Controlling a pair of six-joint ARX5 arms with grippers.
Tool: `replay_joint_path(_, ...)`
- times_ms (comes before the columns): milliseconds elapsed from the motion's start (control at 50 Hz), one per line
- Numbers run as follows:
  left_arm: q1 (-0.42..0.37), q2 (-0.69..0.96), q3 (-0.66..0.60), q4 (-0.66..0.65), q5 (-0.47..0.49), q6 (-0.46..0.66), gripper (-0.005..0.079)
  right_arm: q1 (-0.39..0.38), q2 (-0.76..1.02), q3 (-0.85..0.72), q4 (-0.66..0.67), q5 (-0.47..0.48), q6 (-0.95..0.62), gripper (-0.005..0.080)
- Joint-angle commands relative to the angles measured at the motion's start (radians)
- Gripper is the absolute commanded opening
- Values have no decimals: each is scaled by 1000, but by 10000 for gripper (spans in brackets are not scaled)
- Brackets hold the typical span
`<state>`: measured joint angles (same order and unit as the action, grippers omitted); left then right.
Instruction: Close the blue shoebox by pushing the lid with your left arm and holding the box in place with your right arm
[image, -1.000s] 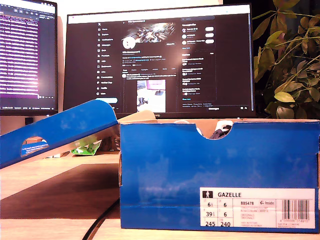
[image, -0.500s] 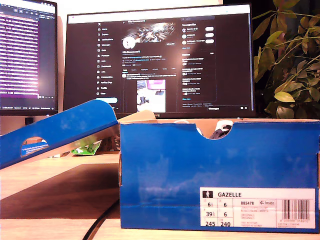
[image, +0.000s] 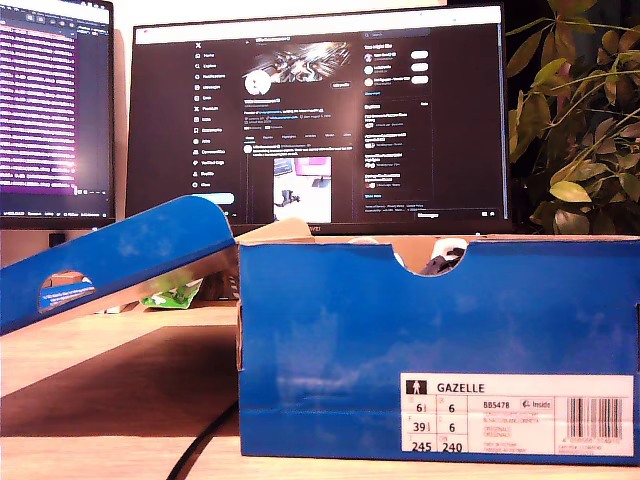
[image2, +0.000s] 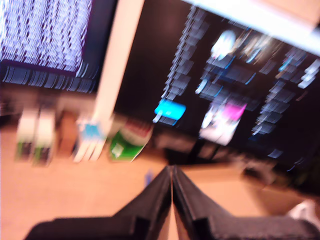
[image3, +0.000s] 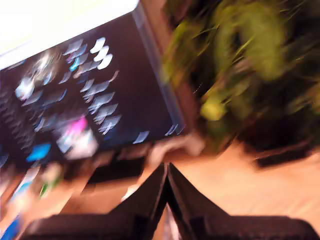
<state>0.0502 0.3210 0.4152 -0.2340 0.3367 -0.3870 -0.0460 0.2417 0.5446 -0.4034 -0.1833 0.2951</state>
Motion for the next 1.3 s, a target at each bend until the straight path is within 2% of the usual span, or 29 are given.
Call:
replay_joint_path(0, 2, 106, -1, -10, 21, 22, -19, 0, 102, -18, -11, -43, -27, -12)
replay_joint_path(220, 22, 453, 77, -13, 101, 101, -19, 0, 390, -11, 4, -188, -76, -12)
replay_joint_path(420, 61, 690, 98, -10, 106, 184, -19, 6, 600, -11, 57, -280, -113, -12)
replay_joint_path(580, 69, 822, 98, -13, 145, 208, -19, 55, 704, -11, 103, -291, -114, -12)
replay_joint_path(900, 61, 975, 98, -30, 278, 205, -19, 196, 844, -11, 204, -248, -108, -12)
replay_joint_path(1280, 58, 993, 109, 2, 472, 201, -19, 296, 978, -11, 306, -229, -81, -12)
